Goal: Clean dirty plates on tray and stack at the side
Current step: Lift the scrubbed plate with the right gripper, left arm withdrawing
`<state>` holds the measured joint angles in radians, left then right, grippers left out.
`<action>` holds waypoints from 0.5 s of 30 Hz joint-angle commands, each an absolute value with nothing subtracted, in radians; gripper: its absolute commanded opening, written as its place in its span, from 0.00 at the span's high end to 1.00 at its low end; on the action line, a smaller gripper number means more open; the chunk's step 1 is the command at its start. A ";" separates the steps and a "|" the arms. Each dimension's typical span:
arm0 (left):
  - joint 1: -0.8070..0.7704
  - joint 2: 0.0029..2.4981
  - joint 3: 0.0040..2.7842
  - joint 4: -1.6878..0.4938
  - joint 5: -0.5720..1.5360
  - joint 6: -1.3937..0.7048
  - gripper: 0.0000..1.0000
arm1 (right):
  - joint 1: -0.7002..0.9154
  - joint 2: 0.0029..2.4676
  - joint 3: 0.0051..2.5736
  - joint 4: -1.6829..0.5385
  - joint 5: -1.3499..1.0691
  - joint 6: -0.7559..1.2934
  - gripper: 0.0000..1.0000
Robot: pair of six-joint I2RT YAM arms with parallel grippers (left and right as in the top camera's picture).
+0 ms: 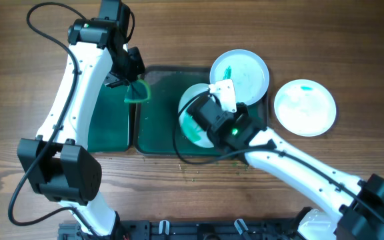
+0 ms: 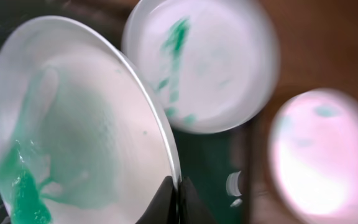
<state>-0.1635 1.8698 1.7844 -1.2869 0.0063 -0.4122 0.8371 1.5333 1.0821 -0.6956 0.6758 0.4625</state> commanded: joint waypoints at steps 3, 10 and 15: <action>-0.162 1.854 1.797 -1.284 0.014 -0.396 0.96 | 0.965 1.491 1.094 -0.688 1.203 0.327 0.96; -0.162 1.854 1.797 -1.284 0.014 -0.396 0.96 | 1.089 1.491 1.094 -0.429 1.522 -0.016 0.96; -0.162 1.854 1.797 -1.284 0.014 -0.397 0.96 | 1.097 1.491 1.094 -0.192 1.521 -0.260 0.96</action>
<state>-0.1635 1.8698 1.7844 -1.2873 0.0063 -0.4088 1.0943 1.5127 1.0809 -0.2298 1.4517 -0.1089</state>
